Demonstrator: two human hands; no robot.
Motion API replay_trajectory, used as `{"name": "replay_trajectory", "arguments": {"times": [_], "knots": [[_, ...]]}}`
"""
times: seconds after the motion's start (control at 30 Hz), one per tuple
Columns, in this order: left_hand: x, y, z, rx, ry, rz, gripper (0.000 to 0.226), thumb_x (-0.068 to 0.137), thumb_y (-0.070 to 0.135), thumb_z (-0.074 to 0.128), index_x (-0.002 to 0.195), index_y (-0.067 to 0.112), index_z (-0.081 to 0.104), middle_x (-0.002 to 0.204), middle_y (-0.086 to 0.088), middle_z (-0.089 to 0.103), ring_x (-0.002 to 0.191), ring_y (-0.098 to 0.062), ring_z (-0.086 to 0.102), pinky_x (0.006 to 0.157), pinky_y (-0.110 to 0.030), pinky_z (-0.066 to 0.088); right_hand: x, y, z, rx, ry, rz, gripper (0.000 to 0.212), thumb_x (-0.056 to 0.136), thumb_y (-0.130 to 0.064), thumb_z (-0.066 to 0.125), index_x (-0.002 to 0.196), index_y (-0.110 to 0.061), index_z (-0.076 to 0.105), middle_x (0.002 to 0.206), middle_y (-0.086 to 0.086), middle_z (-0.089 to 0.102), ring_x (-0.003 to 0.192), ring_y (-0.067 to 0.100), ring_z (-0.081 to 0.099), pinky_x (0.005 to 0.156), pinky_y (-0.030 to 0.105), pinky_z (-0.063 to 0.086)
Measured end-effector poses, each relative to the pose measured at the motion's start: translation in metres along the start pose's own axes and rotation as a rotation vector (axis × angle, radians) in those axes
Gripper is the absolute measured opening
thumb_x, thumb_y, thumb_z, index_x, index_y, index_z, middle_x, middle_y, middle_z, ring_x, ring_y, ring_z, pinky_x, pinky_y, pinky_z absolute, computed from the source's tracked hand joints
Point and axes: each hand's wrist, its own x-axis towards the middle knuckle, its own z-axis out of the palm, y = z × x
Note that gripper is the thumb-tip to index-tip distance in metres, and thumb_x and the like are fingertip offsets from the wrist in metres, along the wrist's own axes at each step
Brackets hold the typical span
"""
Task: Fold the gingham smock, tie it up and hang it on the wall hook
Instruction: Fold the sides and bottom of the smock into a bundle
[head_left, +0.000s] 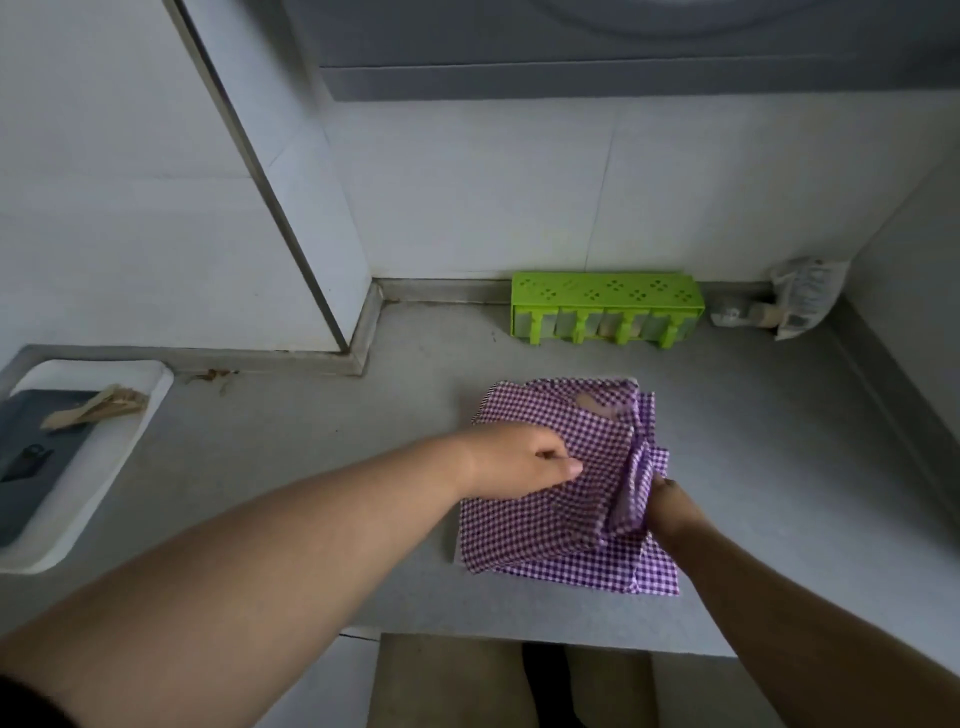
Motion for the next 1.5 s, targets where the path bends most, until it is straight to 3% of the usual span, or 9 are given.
{"name": "replay_trajectory", "arguments": {"times": [0.13, 0.27, 0.47, 0.57, 0.67, 0.8, 1.07, 1.37, 1.5], "knots": [[0.016, -0.024, 0.021, 0.273, -0.084, -0.043, 0.041, 0.101, 0.062, 0.046, 0.092, 0.030, 0.069, 0.094, 0.005, 0.067, 0.087, -0.018, 0.065, 0.086, -0.046, 0.058, -0.005, -0.001, -0.009, 0.172, 0.017, 0.098, 0.103, 0.089, -0.080, 0.009, 0.149, -0.006, 0.048, 0.153, 0.024, 0.047, 0.141, 0.043, 0.045, 0.119, 0.052, 0.031], [0.027, -0.039, 0.035, 0.475, -0.134, -0.075, 0.038, 0.097, 0.059, 0.053, 0.117, 0.033, 0.072, 0.135, 0.005, 0.054, 0.116, -0.020, 0.057, 0.102, -0.043, 0.052, -0.004, 0.016, -0.018, -0.111, -0.061, 0.031, 0.062, 0.099, -0.053, 0.056, 0.145, -0.011, 0.053, 0.138, 0.012, 0.063, 0.121, 0.030, 0.063, 0.106, 0.046, 0.051], [0.053, -0.052, 0.058, 0.506, -0.164, -0.168, 0.082, 0.092, 0.067, 0.058, 0.161, 0.034, 0.027, 0.176, -0.001, 0.007, 0.159, -0.032, 0.017, 0.127, -0.052, 0.026, -0.002, 0.025, -0.012, -0.420, -0.097, -0.039, 0.068, 0.099, -0.043, 0.060, 0.154, -0.016, 0.033, 0.149, 0.011, 0.053, 0.130, 0.028, 0.058, 0.108, 0.040, 0.049], [0.063, -0.057, 0.070, 0.496, -0.212, -0.228, 0.103, 0.090, 0.071, 0.061, 0.166, 0.039, 0.001, 0.177, -0.003, -0.012, 0.162, -0.034, 0.002, 0.131, -0.052, 0.014, -0.005, 0.025, -0.011, -0.642, 0.063, -0.056, 0.077, 0.093, -0.055, 0.061, 0.150, -0.017, 0.026, 0.148, 0.010, 0.050, 0.133, 0.029, 0.054, 0.113, 0.044, 0.045], [0.068, -0.060, 0.078, 0.592, -0.198, -0.187, 0.109, 0.087, 0.075, 0.062, 0.166, 0.039, -0.004, 0.175, -0.005, -0.019, 0.162, -0.036, -0.003, 0.131, -0.052, 0.011, -0.011, 0.016, -0.005, -0.774, 0.260, -0.374, 0.066, 0.098, -0.036, 0.049, 0.156, -0.024, 0.019, 0.160, 0.009, 0.032, 0.149, 0.029, 0.030, 0.125, 0.047, 0.015], [0.080, -0.066, 0.087, 0.669, -0.139, -0.074, 0.117, 0.084, 0.077, 0.064, 0.168, 0.028, -0.002, 0.175, -0.007, -0.021, 0.161, -0.035, -0.012, 0.130, -0.056, 0.015, -0.011, -0.008, 0.021, -0.823, 0.046, -0.721, 0.063, 0.104, -0.030, 0.039, 0.161, -0.034, 0.014, 0.172, 0.003, 0.004, 0.159, 0.027, 0.000, 0.118, 0.044, -0.010], [0.090, -0.093, 0.101, 0.627, -0.130, -0.161, 0.148, 0.072, 0.089, 0.063, 0.161, 0.016, -0.029, 0.163, -0.014, -0.044, 0.156, -0.034, -0.031, 0.131, -0.054, 0.000, 0.046, 0.035, 0.040, -0.838, 0.054, -0.554, 0.081, 0.097, -0.074, 0.010, 0.162, -0.033, -0.015, 0.167, 0.000, -0.025, 0.156, 0.020, -0.021, 0.125, 0.044, -0.011], [0.090, -0.095, 0.102, 0.663, -0.172, -0.162, 0.163, 0.061, 0.095, 0.065, 0.157, 0.009, -0.035, 0.157, -0.019, -0.051, 0.153, -0.039, -0.036, 0.130, -0.056, -0.002, 0.054, 0.026, 0.026, -0.886, 0.112, -0.435, 0.069, 0.105, -0.044, 0.010, 0.159, -0.015, -0.021, 0.169, 0.012, -0.022, 0.154, 0.027, -0.025, 0.126, 0.047, -0.014], [0.088, -0.095, 0.103, 0.733, -0.117, -0.111, 0.162, 0.062, 0.097, 0.062, 0.159, 0.002, -0.027, 0.153, -0.024, -0.048, 0.153, -0.042, -0.034, 0.127, -0.051, -0.016, 0.034, -0.005, 0.063, -0.801, 0.065, -0.707, 0.075, 0.102, -0.051, 0.026, 0.164, -0.025, -0.009, 0.168, 0.006, -0.019, 0.156, 0.028, -0.019, 0.126, 0.055, -0.006]]}}
